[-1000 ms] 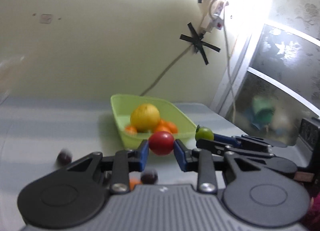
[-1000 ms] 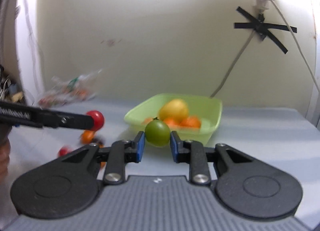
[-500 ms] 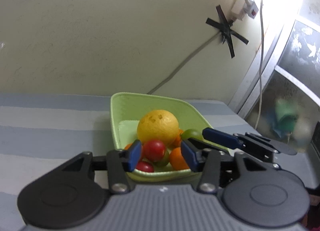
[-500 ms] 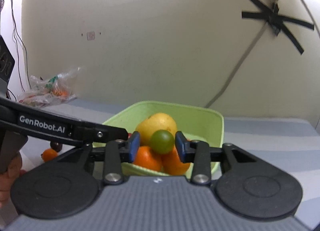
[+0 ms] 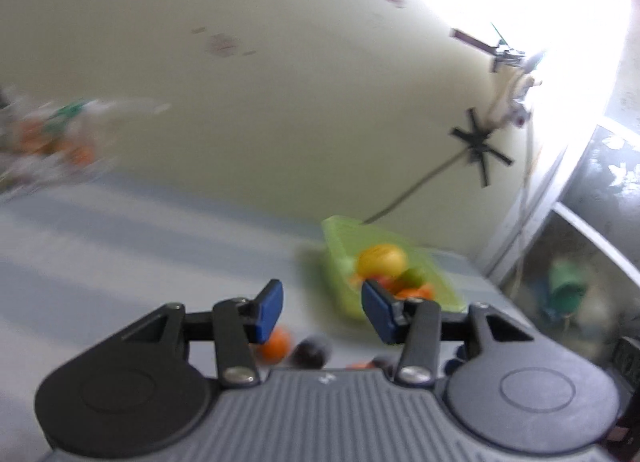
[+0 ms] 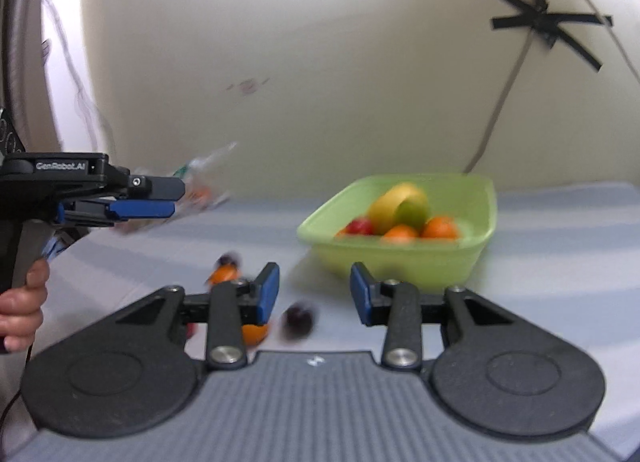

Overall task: Organize fruits
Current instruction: 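Withdraw both grippers from the bowl back to the fruit pile, then grasp a mandarin with the left gripper while right grasps a dark purple tomato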

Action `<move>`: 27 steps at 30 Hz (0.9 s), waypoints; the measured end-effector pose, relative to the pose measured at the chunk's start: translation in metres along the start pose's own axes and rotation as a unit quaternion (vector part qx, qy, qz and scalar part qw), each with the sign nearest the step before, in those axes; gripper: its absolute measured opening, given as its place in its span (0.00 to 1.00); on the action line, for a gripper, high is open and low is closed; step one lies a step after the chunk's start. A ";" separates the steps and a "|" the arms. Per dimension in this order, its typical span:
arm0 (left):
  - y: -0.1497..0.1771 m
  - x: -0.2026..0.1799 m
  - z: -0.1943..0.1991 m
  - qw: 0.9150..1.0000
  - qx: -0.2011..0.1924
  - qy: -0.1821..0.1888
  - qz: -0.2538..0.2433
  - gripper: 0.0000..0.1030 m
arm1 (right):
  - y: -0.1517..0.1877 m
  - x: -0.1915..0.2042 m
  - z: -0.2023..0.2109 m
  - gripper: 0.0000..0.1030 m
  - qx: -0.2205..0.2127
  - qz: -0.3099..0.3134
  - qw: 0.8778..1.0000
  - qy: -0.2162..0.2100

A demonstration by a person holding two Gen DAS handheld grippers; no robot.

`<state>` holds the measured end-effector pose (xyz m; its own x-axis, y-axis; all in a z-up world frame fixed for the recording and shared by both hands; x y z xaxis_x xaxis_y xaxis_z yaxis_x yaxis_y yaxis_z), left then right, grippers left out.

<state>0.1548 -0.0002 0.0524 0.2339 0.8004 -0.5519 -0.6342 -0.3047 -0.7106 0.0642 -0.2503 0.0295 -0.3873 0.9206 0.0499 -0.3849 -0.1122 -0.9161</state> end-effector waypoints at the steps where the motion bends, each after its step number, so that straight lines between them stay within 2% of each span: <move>1: 0.007 0.009 0.006 1.000 0.000 -0.010 0.003 0.43 | 0.005 0.008 0.000 0.40 0.005 0.005 1.000 -0.004; 4: 0.023 0.023 0.017 1.000 0.004 -0.018 0.002 0.43 | 0.014 0.029 -0.005 0.40 0.025 0.029 0.999 -0.009; 8: 0.039 0.014 0.022 0.999 0.007 -0.010 -0.033 0.43 | 0.009 0.036 -0.012 0.39 0.031 0.045 0.999 -0.003; 16: 0.060 -0.024 -0.003 0.995 0.049 0.029 -0.081 0.43 | 0.003 0.006 -0.025 0.39 0.043 0.053 0.997 0.030; 21: 0.077 -0.049 -0.033 0.983 0.082 0.010 -0.163 0.43 | 0.003 -0.003 -0.035 0.38 0.067 0.083 0.994 0.004; 23: 0.079 -0.053 -0.039 0.980 0.091 0.006 -0.176 0.44 | 0.003 -0.005 -0.038 0.38 0.074 0.093 0.993 -0.007; 27: 0.082 -0.049 -0.052 0.978 0.105 -0.009 -0.179 0.46 | 0.000 -0.011 -0.046 0.38 0.081 0.065 0.994 -0.041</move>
<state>0.1302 -0.0909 -0.0015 0.4561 0.8464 -0.2750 -0.6524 0.1077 -0.7502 0.1073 -0.2435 0.0102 -0.5077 0.8611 -0.0269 -0.4543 -0.2941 -0.8409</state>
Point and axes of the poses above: each gripper's, at about its wrist camera, not at the fingertips, and z roughly against the way its jaws point, x to its left, y to its underside, the point moved 6 cm from there along -z, roughly the way its jaws point, and after that the axes turned 12 degrees about z, right-handed, at the moved point
